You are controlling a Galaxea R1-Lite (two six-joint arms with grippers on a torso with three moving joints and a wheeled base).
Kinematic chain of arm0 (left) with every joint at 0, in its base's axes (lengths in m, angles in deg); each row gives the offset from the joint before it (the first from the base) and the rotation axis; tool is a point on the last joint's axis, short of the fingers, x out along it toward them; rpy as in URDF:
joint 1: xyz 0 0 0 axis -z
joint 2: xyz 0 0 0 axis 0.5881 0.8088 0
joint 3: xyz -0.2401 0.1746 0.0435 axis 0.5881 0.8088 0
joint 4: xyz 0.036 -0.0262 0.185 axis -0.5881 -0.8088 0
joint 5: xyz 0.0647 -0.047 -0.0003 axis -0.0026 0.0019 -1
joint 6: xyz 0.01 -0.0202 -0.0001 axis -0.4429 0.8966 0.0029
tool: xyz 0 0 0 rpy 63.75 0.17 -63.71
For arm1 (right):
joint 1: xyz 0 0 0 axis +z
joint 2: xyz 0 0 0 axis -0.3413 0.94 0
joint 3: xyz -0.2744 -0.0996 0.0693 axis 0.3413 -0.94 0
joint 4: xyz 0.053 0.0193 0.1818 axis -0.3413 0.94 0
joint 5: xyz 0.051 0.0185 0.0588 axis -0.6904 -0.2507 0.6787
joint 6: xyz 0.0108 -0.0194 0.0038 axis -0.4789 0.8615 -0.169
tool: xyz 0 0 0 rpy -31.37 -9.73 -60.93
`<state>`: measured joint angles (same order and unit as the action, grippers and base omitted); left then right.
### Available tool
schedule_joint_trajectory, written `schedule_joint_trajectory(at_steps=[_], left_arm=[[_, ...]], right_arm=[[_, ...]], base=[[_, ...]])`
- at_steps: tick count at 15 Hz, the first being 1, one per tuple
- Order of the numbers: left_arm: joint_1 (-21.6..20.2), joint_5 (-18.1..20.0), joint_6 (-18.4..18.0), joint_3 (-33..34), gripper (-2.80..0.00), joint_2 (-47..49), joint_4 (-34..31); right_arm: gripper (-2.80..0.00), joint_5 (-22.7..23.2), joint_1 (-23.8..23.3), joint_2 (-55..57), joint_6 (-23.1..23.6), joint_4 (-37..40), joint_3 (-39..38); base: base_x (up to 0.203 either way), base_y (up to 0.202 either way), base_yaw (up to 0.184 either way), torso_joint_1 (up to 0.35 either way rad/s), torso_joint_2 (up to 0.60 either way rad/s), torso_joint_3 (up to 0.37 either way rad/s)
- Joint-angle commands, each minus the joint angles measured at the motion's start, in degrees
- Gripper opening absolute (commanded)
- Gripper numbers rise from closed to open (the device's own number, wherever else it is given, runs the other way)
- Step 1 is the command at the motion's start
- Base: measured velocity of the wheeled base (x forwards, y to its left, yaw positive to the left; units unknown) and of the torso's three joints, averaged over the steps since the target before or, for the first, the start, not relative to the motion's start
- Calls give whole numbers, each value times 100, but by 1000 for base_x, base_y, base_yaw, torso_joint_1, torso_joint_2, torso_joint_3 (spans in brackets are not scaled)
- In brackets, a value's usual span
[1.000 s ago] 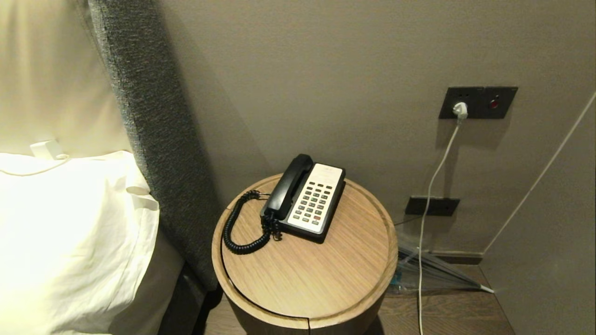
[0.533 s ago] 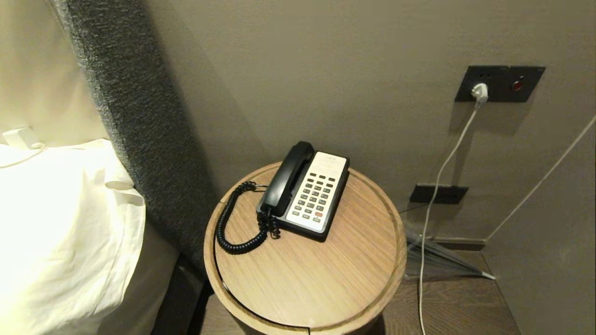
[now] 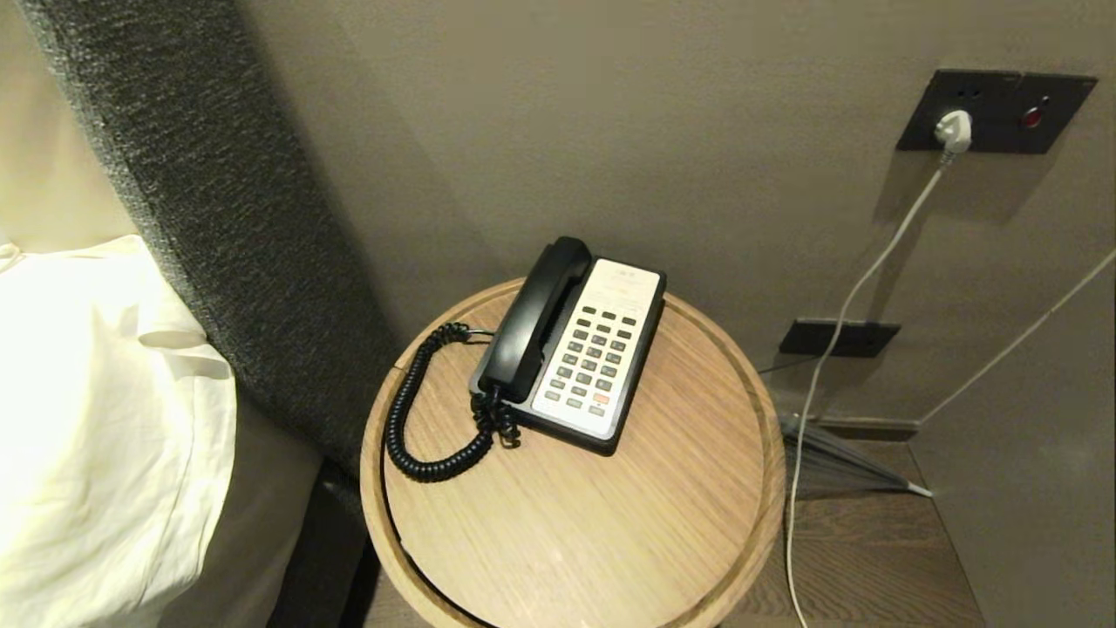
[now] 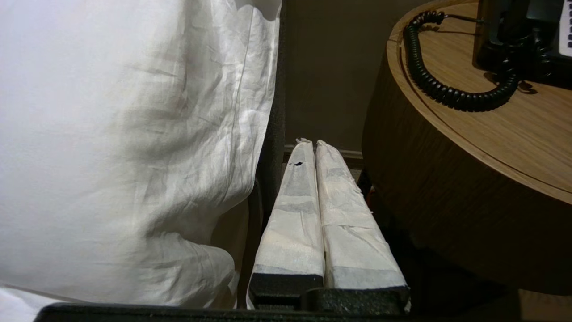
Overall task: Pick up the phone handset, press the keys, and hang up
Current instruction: Pick up the desk phone handset
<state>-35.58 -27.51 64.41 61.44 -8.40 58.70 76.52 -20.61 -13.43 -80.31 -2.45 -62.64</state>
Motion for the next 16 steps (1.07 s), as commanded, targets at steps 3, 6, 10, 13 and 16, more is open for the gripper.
schedule_joint_trajectory(at_steps=[3, 6, 10, 13, 16], left_arm=[[0, -1, 4, 220, -280, 7, 5], [0, -1, 4, 220, -280, 7, 5], [0, -1, 4, 220, -280, 7, 5], [0, -1, 4, 220, -280, 7, 5], [0, -1, -84, 220, -280, 7, -3]], right_arm=[[-280, 1, -4, 7, -1, -3, -1], [-280, 1, -4, 7, -1, -3, -1], [-280, 1, -4, 7, -1, -3, -1], [-280, 1, -4, 7, -1, -3, -1], [-280, 1, -4, 7, -1, -3, -1]], base=[[0, 0, 0, 2, 4, -199], [0, 0, 0, 3, 6, -196], [0, 0, 0, 1, 4, -199], [0, 0, 0, 2, 2, -199], [0, 0, 0, 3, 5, -104]])
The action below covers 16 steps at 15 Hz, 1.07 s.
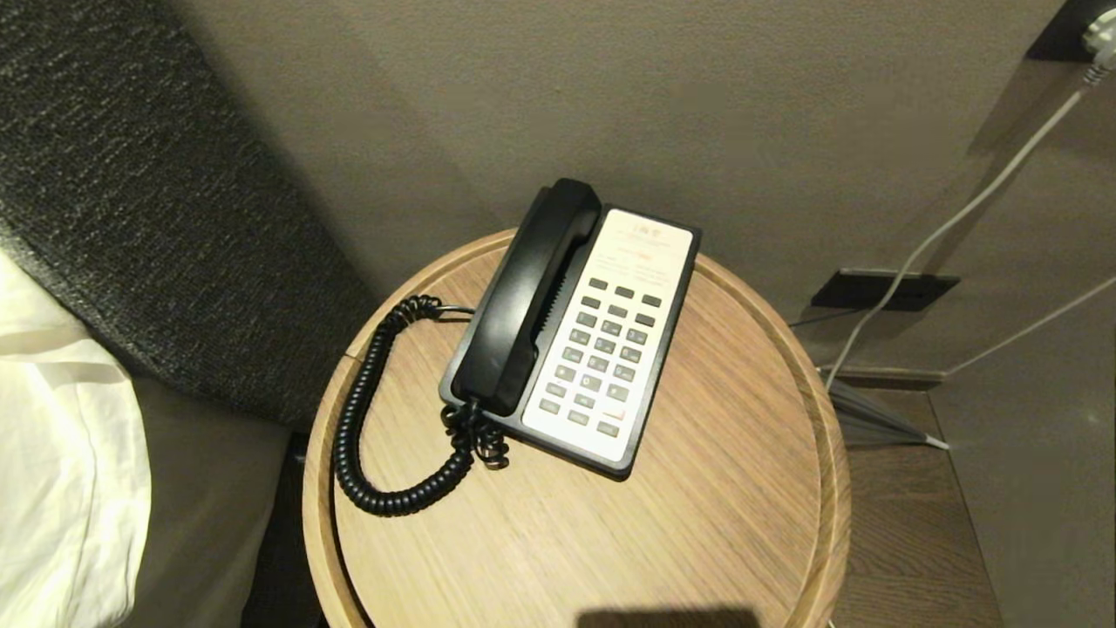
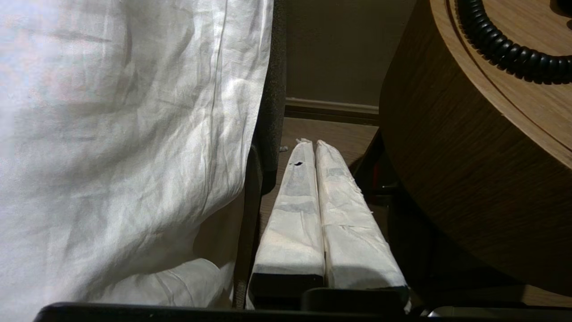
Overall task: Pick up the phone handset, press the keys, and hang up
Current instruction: Pick up the desk phone handset
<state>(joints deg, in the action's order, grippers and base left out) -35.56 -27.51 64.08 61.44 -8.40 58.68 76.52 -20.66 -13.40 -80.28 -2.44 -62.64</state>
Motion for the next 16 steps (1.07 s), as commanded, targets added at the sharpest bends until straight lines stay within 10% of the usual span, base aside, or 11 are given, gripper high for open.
schedule_joint_trajectory(at_steps=[1, 9, 16], left_arm=[[-2, -1, -33, 220, -280, 7, 7], [-2, -11, -68, 107, -280, 8, -96], [-7, 773, -21, -3001, -280, 2365, -1662]], right_arm=[[-280, 1, 0, 5, -4, -4, -1], [-280, 1, 0, 5, -4, -4, -1], [-280, 1, 0, 5, 5, -4, -1]], base=[[0, 0, 0, -2, 3, -32], [0, 0, 0, 0, 0, 0], [0, 0, 0, 0, 0, 0]])
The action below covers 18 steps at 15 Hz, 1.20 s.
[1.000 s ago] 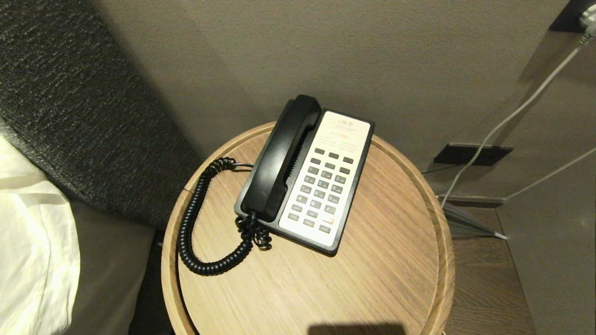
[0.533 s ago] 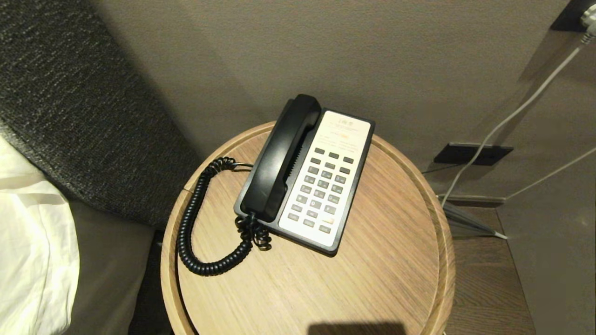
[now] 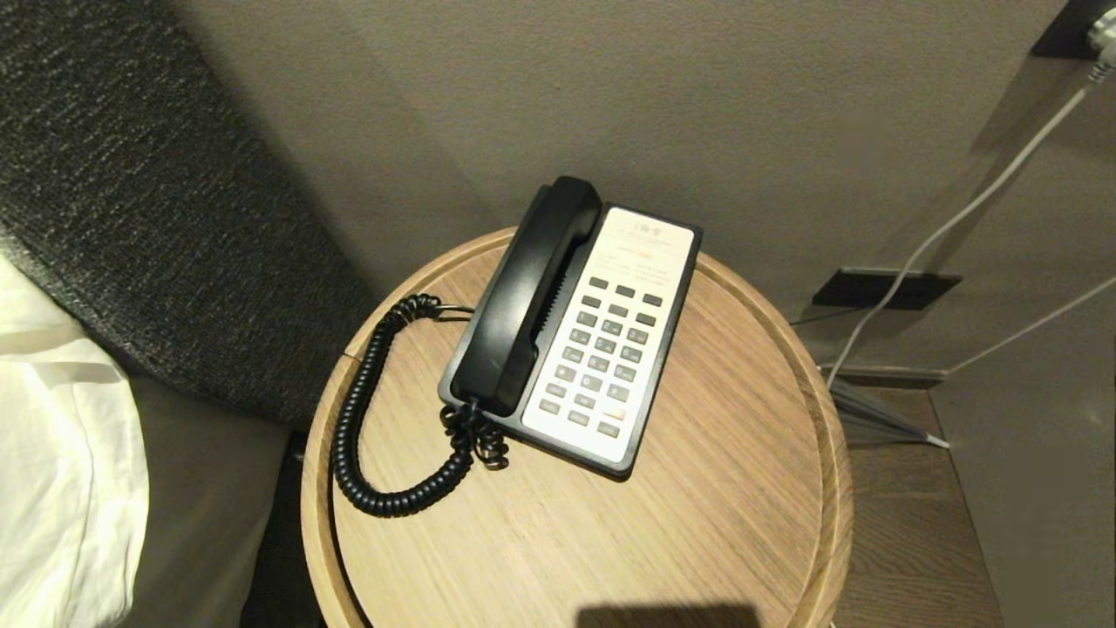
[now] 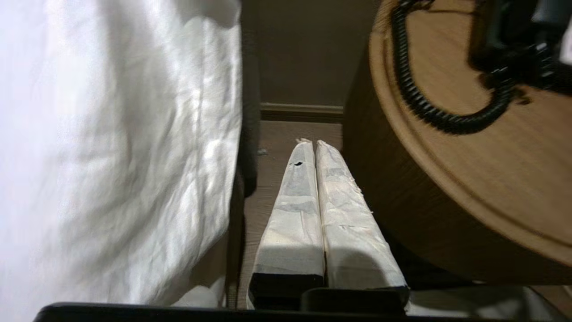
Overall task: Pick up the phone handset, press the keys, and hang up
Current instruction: Pick up the desk phone handset
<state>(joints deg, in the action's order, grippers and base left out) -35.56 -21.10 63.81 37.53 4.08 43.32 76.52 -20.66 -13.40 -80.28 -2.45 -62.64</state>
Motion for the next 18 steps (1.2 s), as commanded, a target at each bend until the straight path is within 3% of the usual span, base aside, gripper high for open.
schedule_joint_trajectory(at_steps=[1, 5, 7, 8, 13, 16, 17, 18], left_arm=[[-7, 269, 13, -1203, -280, 1834, -295], [163, 605, 28, -3492, -280, 4390, -869], [657, 645, 2, -4447, -280, 5385, -1048], [1160, 593, -11, -4814, -280, 5810, -1128], [3424, -425, -27, -5974, -280, 7008, -1644], [4184, -1223, -37, -6743, -280, 7449, -2199], [4263, -1348, -78, -6863, 0, 7475, -2463], [4331, -1533, -99, -6905, 0, 7491, -2545]], right_arm=[[-280, 1, 0, 5, -4, -2, -1], [-280, 1, 0, 5, -4, -2, -1], [-280, 1, 0, 5, -4, -2, -1], [-280, 1, 0, 5, -4, -2, -1], [-280, -7, 0, 5, -4, -2, -1], [-280, 1, 0, 5, -4, -2, -1], [-280, 1, 0, 5, -4, -2, -1], [-280, 1, 0, 5, -4, -2, -1]], base=[[0, 0, 0, 0, 0, 0], [0, 0, 0, 0, 0, 0], [0, 0, 0, 0, 0, 0], [0, 0, 0, 0, 0, 0], [0, 0, 0, 0, 0, 0], [0, 0, 0, 0, 0, 0], [0, 0, 0, 0, 0, 0], [0, 0, 0, 0, 0, 0]])
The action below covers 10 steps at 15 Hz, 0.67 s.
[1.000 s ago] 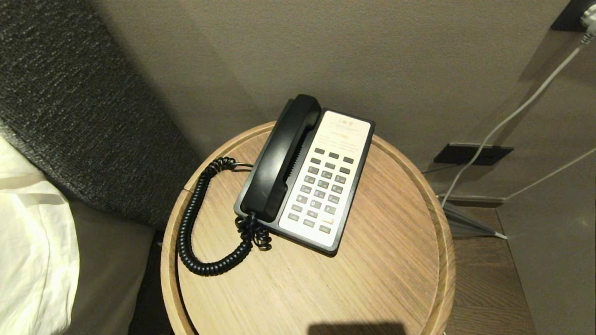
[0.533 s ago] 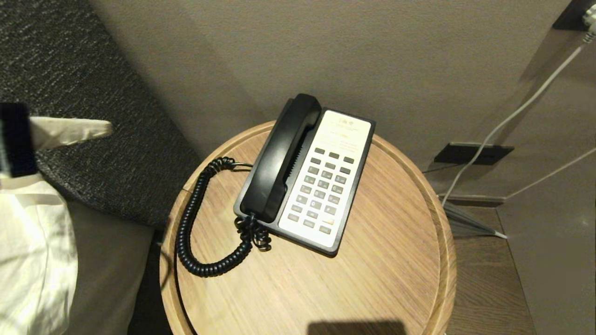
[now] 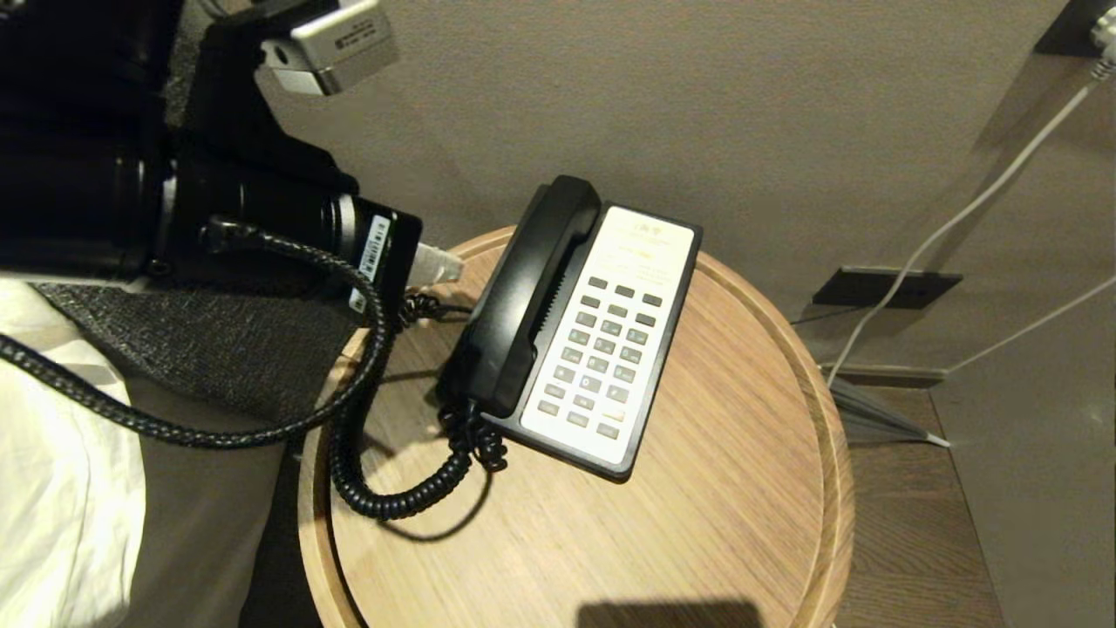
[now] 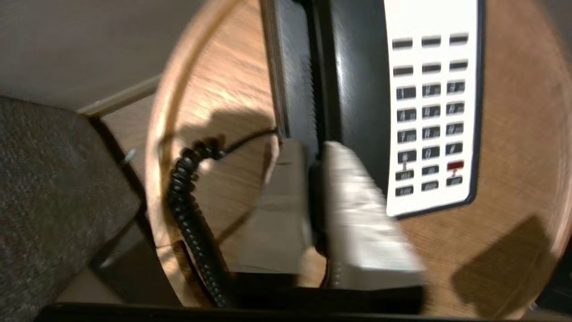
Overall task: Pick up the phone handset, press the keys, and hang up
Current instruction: Pick up the desk phone handset
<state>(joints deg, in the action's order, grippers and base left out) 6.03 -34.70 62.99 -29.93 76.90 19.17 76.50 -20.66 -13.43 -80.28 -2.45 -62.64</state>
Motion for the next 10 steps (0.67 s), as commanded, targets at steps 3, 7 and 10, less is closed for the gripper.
schedule_joint_trajectory(at_steps=[3, 7, 10], left_arm=[[422, -561, -38, -330, 0, 382, -142], [586, -986, -189, -462, 0, 752, -172], [585, -1142, -266, -461, 0, 931, -167]], right_arm=[[-280, 2, 0, 7, -4, -2, -1], [-280, -1, 0, 7, -4, -2, -1], [-280, 2, 0, 7, -4, -2, -1]], base=[[0, 0, 0, 0, 0, 0], [0, 0, 0, 0, 0, 0], [0, 0, 0, 0, 0, 0]])
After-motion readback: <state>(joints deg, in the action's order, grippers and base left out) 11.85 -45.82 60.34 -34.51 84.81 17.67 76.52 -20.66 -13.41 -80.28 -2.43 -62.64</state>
